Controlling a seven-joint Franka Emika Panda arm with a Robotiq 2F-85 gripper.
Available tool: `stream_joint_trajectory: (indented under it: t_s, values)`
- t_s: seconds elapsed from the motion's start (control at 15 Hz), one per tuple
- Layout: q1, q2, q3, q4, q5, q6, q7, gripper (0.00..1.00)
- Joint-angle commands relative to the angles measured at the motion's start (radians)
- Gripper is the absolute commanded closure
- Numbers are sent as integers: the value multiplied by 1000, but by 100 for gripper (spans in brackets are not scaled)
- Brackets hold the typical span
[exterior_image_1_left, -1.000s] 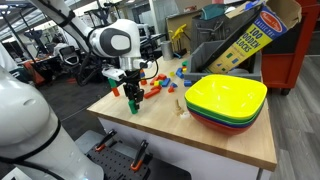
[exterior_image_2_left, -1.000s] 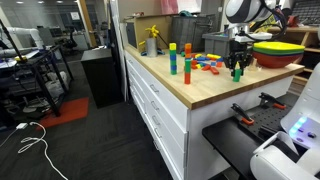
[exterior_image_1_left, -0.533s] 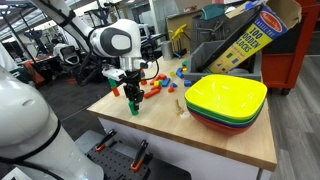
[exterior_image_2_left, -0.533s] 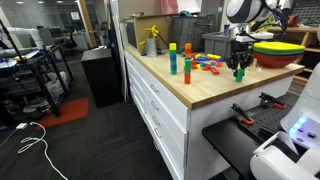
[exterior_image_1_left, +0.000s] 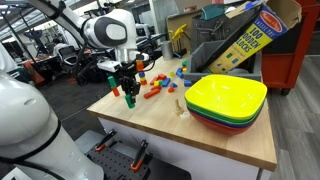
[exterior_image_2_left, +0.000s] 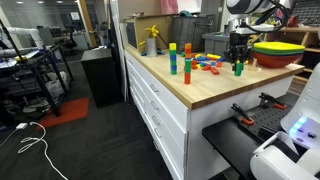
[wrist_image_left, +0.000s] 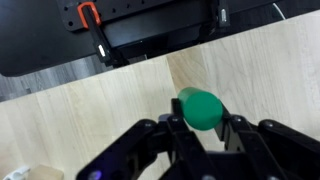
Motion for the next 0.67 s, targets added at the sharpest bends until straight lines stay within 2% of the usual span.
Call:
stream_joint_trajectory:
  t_s: [0.0,0.2,0.6]
  values:
    - [16,-89,15,39,16,-139,32,92]
    - [31,-124,30,80,44,-231,63,92]
    - [68,-158,69,158,134,-324,109,92]
